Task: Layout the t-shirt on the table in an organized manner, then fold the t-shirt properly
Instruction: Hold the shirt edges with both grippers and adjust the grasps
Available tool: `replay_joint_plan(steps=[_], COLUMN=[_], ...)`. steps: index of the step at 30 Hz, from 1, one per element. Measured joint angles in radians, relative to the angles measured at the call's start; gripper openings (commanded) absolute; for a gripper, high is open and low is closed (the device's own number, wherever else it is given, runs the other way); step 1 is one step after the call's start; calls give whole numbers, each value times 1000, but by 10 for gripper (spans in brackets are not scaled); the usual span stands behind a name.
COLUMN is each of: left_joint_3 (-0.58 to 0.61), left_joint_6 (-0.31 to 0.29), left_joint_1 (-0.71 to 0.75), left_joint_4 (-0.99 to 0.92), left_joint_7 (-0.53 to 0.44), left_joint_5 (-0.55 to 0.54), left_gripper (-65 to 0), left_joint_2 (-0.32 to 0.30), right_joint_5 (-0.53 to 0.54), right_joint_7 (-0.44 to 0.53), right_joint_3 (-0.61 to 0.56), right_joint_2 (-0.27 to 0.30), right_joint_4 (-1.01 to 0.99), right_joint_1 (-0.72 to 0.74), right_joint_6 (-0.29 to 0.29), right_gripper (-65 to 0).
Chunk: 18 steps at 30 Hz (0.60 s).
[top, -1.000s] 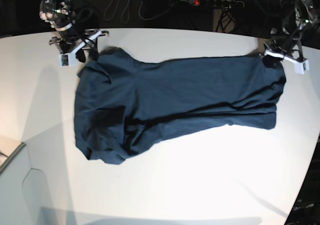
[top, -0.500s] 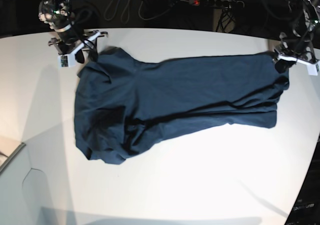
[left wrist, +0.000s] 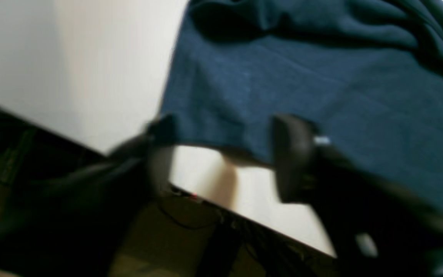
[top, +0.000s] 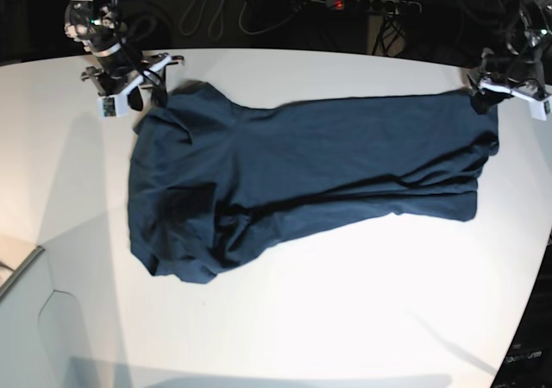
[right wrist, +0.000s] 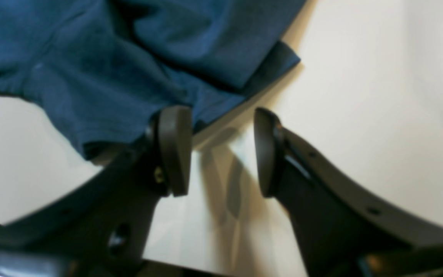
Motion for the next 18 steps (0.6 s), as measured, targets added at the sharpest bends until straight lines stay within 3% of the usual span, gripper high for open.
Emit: replay_joint_plan(steps=[5, 11, 18], left_joint_3=[-24, -48, -45], left_joint_6=[-2, 0, -6], left_joint_1=[-3, -25, -88], left_joint_4=[0, -57, -127], left_joint_7=[-1, -8, -6], left_joint_5=[0, 4, 130], left_gripper=[-214, -214, -214], left_joint_2=[-3, -6, -2], right_joint_5=[-3, -3, -3], right_joint_7=[0, 6, 7], right_joint_3=[0, 2, 2], right_joint_2=[0, 0, 1], right_joint_4=[48, 79, 79], right_joint_1=[-3, 0, -2], right_joint_6=[0, 0, 0], right_gripper=[-300, -296, -296])
